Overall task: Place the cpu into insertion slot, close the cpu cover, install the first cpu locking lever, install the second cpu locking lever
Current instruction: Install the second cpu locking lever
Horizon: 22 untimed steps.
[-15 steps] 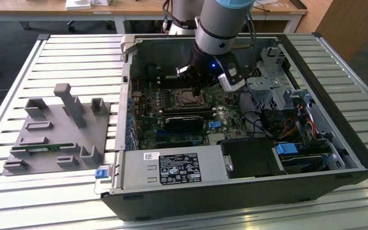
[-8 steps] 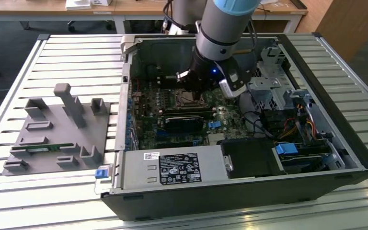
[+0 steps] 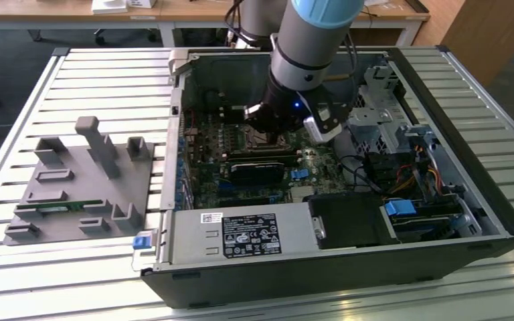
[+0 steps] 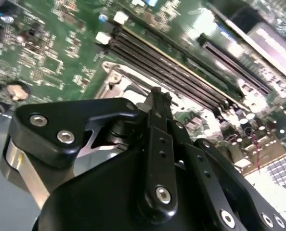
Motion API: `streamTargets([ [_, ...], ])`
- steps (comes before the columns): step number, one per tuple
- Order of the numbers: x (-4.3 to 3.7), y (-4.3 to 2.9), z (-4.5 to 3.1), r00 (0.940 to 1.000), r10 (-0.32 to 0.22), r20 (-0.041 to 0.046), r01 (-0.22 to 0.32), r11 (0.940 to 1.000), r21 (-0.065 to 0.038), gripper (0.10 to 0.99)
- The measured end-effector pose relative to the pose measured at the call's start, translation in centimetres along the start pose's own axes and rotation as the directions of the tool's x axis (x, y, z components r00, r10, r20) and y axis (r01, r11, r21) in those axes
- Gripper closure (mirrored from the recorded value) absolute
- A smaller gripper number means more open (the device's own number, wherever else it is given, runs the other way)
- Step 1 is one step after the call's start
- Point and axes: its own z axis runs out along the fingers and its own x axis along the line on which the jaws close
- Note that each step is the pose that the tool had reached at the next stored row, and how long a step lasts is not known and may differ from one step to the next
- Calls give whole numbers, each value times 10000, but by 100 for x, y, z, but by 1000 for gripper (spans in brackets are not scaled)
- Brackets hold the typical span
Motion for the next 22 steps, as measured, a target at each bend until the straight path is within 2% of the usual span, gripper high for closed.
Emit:
streamTargets([
  [3,124,-7,10,10000,1,0,-1,10000,1,980],
  [5,170,-8,20,10000,1,1,-1,10000,-1,980],
  [11,172,-29,100,10000,0,-12,0,10000,-32,980],
  [17,228,-98,93,10000,-35,6,35,9989,-472,980],
  [19,269,-122,91,10000,-43,14,44,9984,-561,980],
  [22,306,-151,105,10000,-50,22,51,9980,-628,980],
])
